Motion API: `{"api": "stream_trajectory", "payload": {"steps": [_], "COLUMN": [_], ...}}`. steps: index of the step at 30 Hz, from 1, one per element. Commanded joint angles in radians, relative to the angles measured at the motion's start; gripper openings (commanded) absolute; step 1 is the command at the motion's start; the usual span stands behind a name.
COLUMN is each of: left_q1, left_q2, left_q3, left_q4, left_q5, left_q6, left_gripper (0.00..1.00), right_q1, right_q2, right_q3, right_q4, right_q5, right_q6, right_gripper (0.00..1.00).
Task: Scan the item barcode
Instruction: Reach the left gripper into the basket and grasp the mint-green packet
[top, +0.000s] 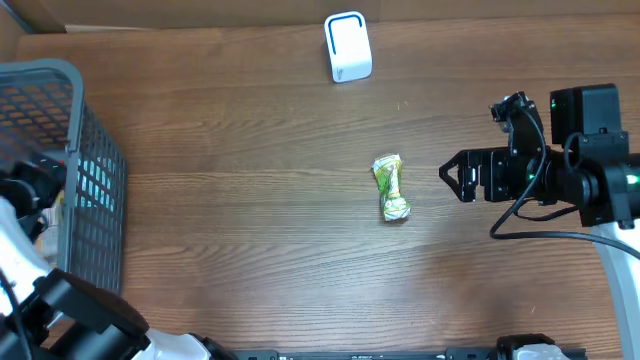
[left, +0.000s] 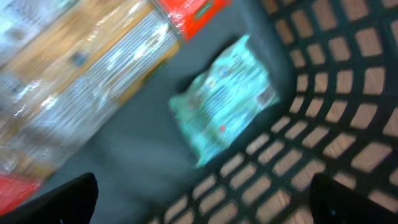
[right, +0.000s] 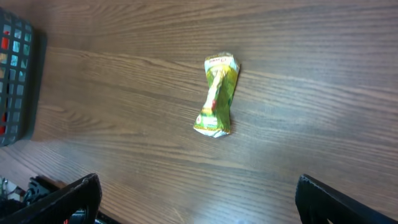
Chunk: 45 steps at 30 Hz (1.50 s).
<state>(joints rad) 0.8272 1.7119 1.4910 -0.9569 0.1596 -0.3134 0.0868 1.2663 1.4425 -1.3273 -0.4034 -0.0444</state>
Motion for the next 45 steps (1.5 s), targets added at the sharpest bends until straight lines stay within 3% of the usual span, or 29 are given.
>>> {"api": "stream_trajectory", "payload": {"steps": [1, 13, 23, 24, 26, 27, 28, 29, 30, 31, 36, 45], "left_q1": [-0.052, -0.147, -0.199, -0.205, -0.213, -0.218, -0.22, -0.222, -0.223, -0.223, -0.219, -0.197], "left_q2": [0.002, 0.206, 0.353, 0.365, 0.383, 0.394, 0.399, 0.404, 0.407, 0.407, 0.395, 0.238], "left_q3": [-0.05, -0.05, -0.05, -0.05, -0.05, -0.05, -0.05, -0.05, -0.05, -0.05, -0.036, 0.251], "left_q4": [0.079, 0.126, 0.238, 0.246, 0.252, 0.251, 0.251, 0.249, 0.245, 0.241, 0.196, -0.072], "left_q5": [-0.083, -0.223, -0.221, -0.221, -0.221, -0.219, -0.219, -0.218, -0.219, -0.219, -0.215, -0.215], "left_q6": [-0.034, -0.204, -0.196, -0.195, -0.194, -0.187, -0.185, -0.18, -0.18, -0.18, -0.138, -0.089], "left_gripper": [0.99, 0.97, 0.97, 0.94, 0.75, 0.58, 0.48, 0.24, 0.09, 0.04, 0.04, 0.04], "right_q1": [0.003, 0.003, 0.003, 0.003, 0.003, 0.003, 0.003, 0.003, 0.003, 0.003, 0.003, 0.003], "right_q2": [-0.003, -0.003, -0.003, -0.003, -0.003, -0.003, -0.003, -0.003, -0.003, -0.003, -0.003, -0.003], "right_q3": [0.023, 0.023, 0.023, 0.023, 0.023, 0.023, 0.023, 0.023, 0.023, 0.023, 0.023, 0.023], "right_q4": [-0.018, -0.053, -0.071, -0.071, -0.071, -0.07, -0.07, -0.07, -0.07, -0.07, -0.068, -0.065], "right_q5": [0.002, -0.002, -0.01, -0.015, -0.02, -0.02, -0.021, -0.021, -0.021, -0.021, -0.021, -0.02], "right_q6": [0.003, 0.004, 0.023, 0.023, 0.027, 0.039, 0.042, 0.042, 0.043, 0.045, 0.045, 0.045], "right_gripper": [1.0, 1.0, 1.0, 1.0, 1.0, 1.0, 1.0, 1.0, 1.0, 1.0, 1.0, 1.0]}}
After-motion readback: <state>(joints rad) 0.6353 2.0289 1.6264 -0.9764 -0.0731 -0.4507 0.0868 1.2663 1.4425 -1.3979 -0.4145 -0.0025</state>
